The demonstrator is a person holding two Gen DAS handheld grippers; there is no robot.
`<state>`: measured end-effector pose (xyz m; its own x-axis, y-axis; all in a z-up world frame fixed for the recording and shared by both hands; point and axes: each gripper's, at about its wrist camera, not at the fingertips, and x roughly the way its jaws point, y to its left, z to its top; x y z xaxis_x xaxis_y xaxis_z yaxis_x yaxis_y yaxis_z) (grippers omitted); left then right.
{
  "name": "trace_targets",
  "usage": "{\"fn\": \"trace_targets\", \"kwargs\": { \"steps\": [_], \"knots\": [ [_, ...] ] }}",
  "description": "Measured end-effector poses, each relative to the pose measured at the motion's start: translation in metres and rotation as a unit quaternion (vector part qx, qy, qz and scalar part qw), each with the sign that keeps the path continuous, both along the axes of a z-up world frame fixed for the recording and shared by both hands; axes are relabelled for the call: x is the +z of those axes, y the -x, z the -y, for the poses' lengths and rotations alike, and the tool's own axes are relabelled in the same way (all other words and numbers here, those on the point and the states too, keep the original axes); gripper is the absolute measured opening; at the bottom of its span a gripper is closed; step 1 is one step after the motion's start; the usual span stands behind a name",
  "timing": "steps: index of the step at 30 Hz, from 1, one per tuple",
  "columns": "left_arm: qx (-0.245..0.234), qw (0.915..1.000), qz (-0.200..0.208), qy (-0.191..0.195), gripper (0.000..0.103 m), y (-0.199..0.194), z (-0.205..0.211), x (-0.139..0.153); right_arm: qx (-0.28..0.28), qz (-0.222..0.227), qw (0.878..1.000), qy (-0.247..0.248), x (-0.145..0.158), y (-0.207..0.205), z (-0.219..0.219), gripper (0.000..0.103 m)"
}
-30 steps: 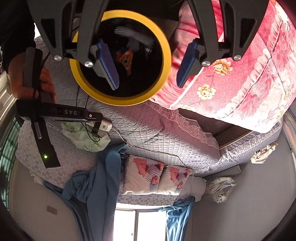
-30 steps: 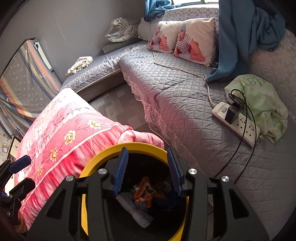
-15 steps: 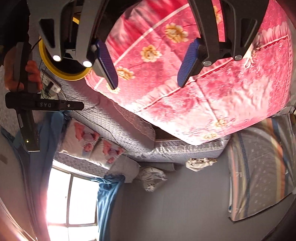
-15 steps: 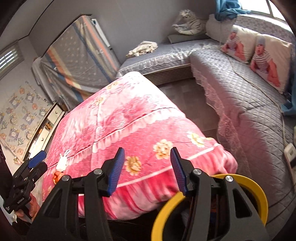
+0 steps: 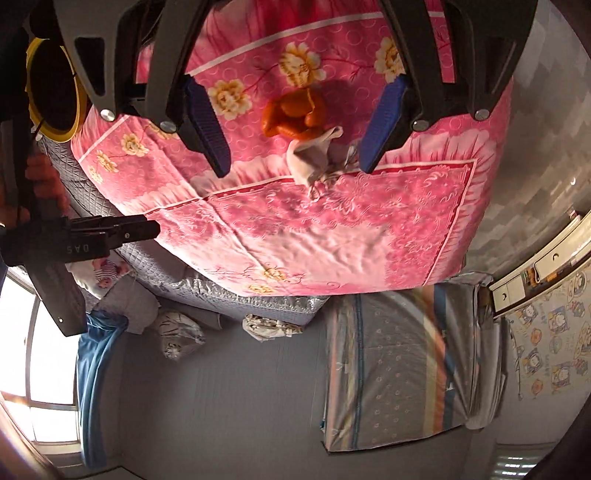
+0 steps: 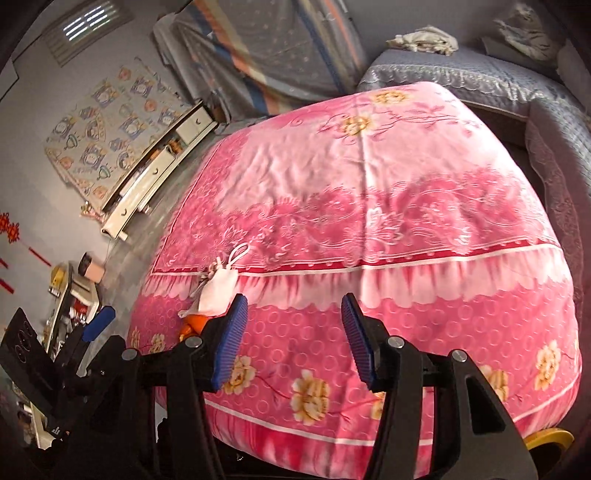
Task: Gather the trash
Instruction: 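Grasp the white mask with the right tool while the left tool grasps an orange peel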
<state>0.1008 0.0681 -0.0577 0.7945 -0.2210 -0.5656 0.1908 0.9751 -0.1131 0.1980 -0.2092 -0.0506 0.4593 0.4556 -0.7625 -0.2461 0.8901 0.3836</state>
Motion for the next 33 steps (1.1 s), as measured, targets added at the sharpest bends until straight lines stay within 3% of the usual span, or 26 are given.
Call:
{"fn": "trace_targets", "kwargs": {
  "steps": [4, 8, 18, 29, 33],
  "knots": [
    [0.013, 0.9995, -0.026, 0.015, 0.069, -0.001, -0.018, -0.022, 0.049, -0.026, 0.998, 0.006, -0.011, -0.019, -0.049, 0.05],
    [-0.006, 0.9985, -0.05, 0.019, 0.069, -0.005, -0.021, -0.043, 0.081, -0.056, 0.995, 0.01, -0.025, -0.033, -0.083, 0.05],
    [-0.037, 0.9917, -0.11, 0.055, 0.069, -0.035, -0.017, -0.075, 0.132, -0.118, 0.984, 0.036, -0.057, -0.061, -0.142, 0.05],
    [-0.055, 0.987, -0.133, 0.071, 0.068, -0.055, -0.007, -0.087, 0.143, -0.159, 0.976, 0.049, -0.089, -0.079, -0.162, 0.05],
    [-0.063, 0.9855, -0.138, 0.075, 0.054, -0.061, -0.002, -0.09, 0.143, -0.165, 0.975, 0.053, -0.094, -0.084, -0.164, 0.047]
  ]
}}
